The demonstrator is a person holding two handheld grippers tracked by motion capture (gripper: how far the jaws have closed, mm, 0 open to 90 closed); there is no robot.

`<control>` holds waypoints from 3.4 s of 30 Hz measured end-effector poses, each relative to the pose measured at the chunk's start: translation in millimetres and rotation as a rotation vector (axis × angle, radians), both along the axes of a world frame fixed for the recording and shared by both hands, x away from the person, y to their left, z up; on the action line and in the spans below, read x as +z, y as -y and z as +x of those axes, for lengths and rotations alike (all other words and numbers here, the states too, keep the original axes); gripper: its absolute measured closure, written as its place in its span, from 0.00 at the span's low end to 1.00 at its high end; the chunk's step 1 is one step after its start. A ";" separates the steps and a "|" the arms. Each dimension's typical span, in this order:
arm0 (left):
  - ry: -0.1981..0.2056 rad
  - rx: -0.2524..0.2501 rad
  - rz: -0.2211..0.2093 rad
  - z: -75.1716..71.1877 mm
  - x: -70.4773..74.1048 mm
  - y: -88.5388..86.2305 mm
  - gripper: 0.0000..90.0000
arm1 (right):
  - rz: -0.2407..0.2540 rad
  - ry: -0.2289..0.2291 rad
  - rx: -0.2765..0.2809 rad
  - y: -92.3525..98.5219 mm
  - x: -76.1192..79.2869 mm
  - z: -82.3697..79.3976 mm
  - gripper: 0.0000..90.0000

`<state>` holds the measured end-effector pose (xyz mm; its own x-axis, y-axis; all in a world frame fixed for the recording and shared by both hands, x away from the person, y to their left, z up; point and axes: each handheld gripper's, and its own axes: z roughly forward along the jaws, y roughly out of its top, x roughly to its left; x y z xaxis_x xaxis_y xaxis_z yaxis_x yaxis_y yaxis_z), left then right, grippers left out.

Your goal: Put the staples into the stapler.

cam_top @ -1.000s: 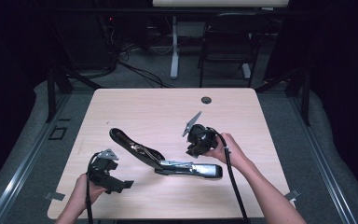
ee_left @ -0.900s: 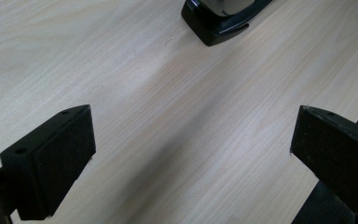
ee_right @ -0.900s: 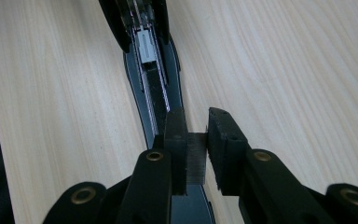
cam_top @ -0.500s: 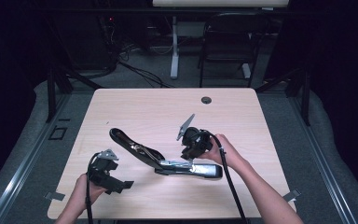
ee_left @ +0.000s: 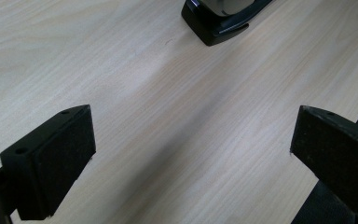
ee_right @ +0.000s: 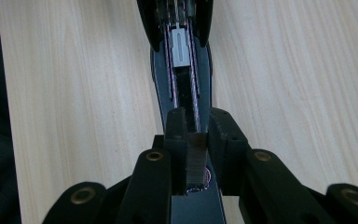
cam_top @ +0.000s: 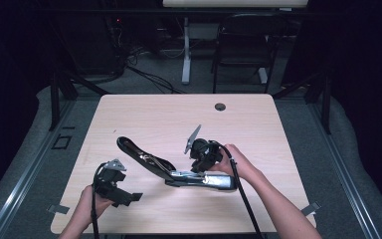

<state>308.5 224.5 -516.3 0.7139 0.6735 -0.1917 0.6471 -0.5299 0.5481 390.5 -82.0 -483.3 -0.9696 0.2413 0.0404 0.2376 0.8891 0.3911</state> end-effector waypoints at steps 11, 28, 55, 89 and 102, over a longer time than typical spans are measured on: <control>-0.002 0.002 0.002 0.1 -0.6 0.6 0.00 | -0.023 -0.009 0.006 0.4 -6.5 0.7 0.87; -0.003 0.001 0.006 0.3 -0.9 0.6 0.00 | -0.046 -0.013 0.033 -3.3 -11.8 1.9 0.87; -0.004 -0.003 0.000 0.5 -0.5 0.3 0.00 | -0.072 -0.017 0.069 -6.3 -17.9 2.1 0.86; 0.001 0.025 -0.033 0.8 0.8 -0.6 0.00 | 0.107 -0.037 -0.104 28.9 -6.6 -5.3 0.21; 0.006 0.022 -0.038 0.3 1.7 -0.4 0.00 | 0.160 -0.026 -0.233 64.1 3.7 -18.8 0.06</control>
<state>308.9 224.9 -514.6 0.7001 0.6816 -0.2128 0.6550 -0.4943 0.5715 371.7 -146.2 -479.6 -0.8869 0.4460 0.1202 0.4400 0.7367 0.5135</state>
